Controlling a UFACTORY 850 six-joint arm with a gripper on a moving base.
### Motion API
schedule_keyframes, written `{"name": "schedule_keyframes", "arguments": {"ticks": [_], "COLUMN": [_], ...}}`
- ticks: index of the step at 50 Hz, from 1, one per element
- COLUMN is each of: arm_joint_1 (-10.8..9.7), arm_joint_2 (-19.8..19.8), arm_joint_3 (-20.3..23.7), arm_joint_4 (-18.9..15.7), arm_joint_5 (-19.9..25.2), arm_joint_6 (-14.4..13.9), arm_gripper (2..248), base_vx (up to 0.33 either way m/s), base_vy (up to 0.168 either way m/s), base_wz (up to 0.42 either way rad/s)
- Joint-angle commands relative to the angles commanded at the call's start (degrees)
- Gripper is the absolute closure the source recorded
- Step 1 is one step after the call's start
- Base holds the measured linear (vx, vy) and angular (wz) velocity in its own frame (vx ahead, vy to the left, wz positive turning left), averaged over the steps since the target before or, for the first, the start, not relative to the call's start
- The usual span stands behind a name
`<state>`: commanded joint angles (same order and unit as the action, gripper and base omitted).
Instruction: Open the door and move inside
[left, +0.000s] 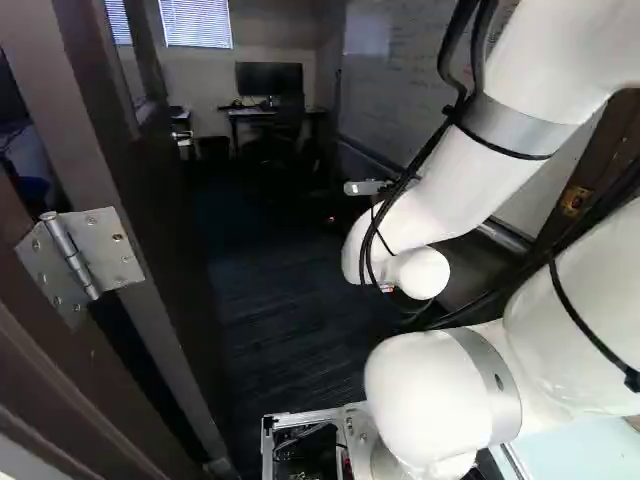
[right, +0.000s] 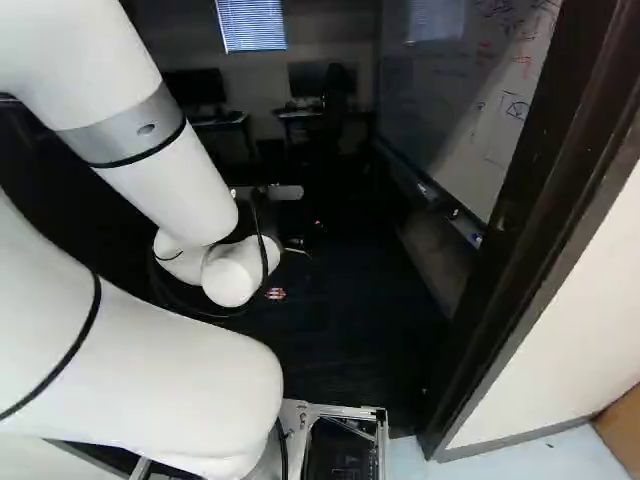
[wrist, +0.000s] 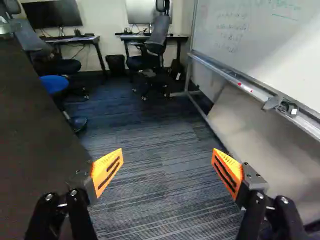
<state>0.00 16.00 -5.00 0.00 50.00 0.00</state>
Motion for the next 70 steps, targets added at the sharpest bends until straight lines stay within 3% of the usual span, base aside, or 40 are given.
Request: {"name": "schedule_keyframes", "arguments": {"ticks": [39, 70], "arm_joint_1": [0.00, 0.00], "arm_joint_2": [0.00, 0.00], "arm_joint_3": [0.00, 0.00], "arm_joint_4": [0.00, 0.00], "arm_joint_5": [0.00, 0.00], "arm_joint_6": [0.00, 0.00], "arm_gripper": [3, 3], "base_vx": [0.113, 0.095], "base_vy": [0.008, -0.025], "base_wz": [0.291, 0.015]}}
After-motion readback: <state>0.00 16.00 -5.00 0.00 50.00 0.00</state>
